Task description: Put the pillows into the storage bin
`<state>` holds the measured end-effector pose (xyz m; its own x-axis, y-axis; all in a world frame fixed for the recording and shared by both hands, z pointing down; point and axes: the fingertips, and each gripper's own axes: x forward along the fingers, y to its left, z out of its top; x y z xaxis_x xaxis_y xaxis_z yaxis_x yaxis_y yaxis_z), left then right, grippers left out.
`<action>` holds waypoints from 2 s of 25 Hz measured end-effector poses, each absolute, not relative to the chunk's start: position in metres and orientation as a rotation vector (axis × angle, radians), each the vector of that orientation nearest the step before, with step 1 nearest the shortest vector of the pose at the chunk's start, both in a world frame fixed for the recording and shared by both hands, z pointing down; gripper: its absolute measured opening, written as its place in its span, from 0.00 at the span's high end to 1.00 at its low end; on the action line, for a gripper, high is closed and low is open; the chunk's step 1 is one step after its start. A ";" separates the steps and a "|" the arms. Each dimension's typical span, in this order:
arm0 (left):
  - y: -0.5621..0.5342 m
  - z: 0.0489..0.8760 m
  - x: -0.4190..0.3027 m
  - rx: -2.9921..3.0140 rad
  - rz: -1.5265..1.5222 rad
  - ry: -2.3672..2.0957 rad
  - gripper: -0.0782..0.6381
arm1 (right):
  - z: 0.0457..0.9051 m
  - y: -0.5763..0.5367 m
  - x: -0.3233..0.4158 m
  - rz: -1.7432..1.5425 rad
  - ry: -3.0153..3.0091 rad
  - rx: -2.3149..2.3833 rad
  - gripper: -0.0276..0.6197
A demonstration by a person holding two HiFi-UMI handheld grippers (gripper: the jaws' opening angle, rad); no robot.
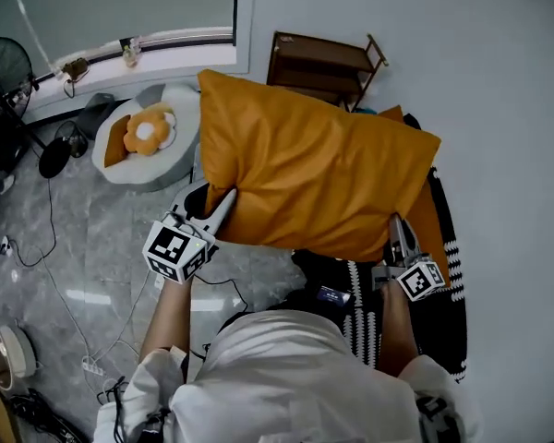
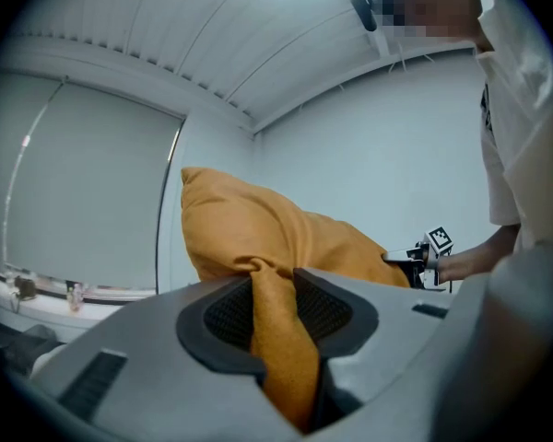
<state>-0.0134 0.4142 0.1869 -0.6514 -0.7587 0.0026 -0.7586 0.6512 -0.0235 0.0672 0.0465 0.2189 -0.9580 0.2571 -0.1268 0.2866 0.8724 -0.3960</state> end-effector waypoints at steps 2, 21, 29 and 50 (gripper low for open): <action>0.437 0.200 -0.020 -1.230 -0.033 2.889 0.71 | 0.231 0.065 0.040 -0.661 2.966 0.505 0.90; 0.506 0.228 -0.224 -0.913 0.010 3.130 0.71 | 0.278 0.129 -0.248 -0.834 2.999 0.877 0.91; 0.513 0.300 -0.316 -0.933 0.187 3.292 0.71 | 0.330 0.133 -0.340 -0.888 3.128 0.901 0.91; 0.529 0.642 -0.474 -1.161 0.658 3.690 0.72 | 0.638 0.148 -0.439 -1.283 3.501 0.558 0.91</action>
